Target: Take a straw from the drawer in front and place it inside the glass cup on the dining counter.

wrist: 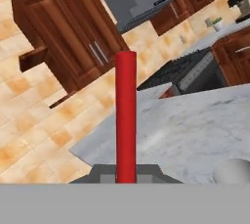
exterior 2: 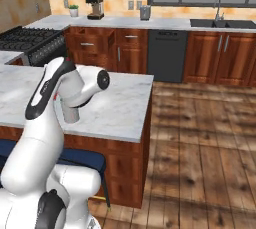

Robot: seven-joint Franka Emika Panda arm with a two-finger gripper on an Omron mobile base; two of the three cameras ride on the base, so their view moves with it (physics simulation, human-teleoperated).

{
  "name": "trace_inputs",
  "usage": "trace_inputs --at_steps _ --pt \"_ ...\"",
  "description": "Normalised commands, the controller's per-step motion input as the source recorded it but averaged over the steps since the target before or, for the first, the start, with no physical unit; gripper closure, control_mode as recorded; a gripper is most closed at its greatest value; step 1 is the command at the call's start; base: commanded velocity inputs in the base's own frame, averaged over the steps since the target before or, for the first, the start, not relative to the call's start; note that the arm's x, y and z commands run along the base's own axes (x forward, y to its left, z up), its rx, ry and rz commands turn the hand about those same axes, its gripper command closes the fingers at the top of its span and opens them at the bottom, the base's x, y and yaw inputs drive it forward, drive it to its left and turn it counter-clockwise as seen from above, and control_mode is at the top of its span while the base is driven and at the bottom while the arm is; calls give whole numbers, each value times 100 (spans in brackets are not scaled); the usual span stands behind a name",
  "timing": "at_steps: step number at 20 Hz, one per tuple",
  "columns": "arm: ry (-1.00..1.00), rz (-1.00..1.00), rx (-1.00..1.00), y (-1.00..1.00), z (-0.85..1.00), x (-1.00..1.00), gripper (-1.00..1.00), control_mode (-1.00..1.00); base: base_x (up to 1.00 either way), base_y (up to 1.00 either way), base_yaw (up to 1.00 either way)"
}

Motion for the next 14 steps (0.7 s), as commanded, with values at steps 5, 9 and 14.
trace_inputs --at_steps 5,9,14 --pt "2 34 0 29 1 41 100 -100 0 0 0" --pt "-16 31 0 13 -4 7 100 -100 0 0 0" --pt "-33 18 4 0 0 -6 100 -100 0 0 0"
